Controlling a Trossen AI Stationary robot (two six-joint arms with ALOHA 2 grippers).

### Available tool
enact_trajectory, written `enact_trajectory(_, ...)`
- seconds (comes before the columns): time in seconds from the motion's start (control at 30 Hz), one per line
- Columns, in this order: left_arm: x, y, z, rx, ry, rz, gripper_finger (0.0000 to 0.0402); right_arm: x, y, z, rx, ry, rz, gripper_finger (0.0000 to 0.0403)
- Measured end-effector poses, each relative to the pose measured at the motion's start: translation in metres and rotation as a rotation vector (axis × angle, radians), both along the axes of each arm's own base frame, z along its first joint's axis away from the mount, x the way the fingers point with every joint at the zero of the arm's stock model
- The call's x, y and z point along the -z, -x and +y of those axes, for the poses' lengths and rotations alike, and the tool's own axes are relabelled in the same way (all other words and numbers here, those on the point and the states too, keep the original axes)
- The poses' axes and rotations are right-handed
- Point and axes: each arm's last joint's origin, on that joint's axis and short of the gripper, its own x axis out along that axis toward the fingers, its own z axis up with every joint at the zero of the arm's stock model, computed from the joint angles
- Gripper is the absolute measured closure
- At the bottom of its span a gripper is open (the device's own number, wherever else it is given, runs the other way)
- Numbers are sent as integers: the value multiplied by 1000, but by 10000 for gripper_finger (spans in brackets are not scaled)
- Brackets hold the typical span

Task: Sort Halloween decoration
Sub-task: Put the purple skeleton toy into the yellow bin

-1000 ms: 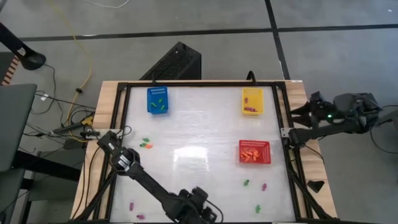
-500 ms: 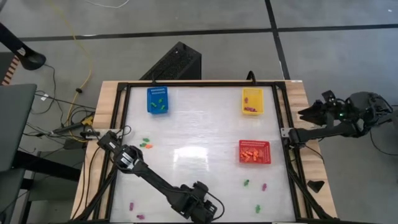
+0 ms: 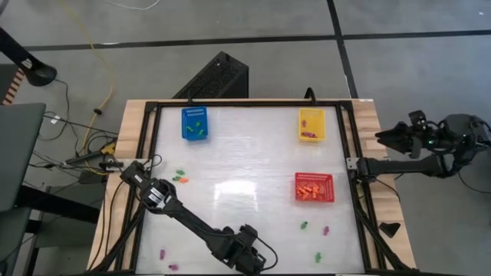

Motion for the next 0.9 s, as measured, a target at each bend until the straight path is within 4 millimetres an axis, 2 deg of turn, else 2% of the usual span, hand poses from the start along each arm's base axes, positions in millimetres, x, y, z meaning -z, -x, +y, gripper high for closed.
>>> enact_trajectory(0.1,4,-4,-5,28,59,-17,358,-2,3,2,16,1,-12,122)
enact_trajectory(0.17,4,-5,-6,37,64,-35,386,-3,5,3,25,1,-20,122)
enact_trajectory(0.37,-11,-9,1,8,-34,-140,395,-6,8,6,62,7,-35,122)
enact_trajectory(0.43,-18,-14,8,-27,-115,-225,397,-6,7,7,76,7,-34,122)
enact_trajectory(0.57,-54,-36,37,-76,-241,-426,399,-6,3,10,121,2,-52,122)
enact_trajectory(0.63,-69,-53,53,-34,-247,-523,400,-8,-3,11,139,18,-85,122)
enact_trajectory(0.7,-74,-73,74,58,-240,-612,400,-10,-12,11,144,46,-125,122)
enact_trajectory(0.77,-77,-93,104,141,-249,-692,401,-13,-25,11,128,66,-158,122)
enact_trajectory(0.9,-89,-120,183,204,-291,-782,401,-18,-52,8,95,69,-203,122)
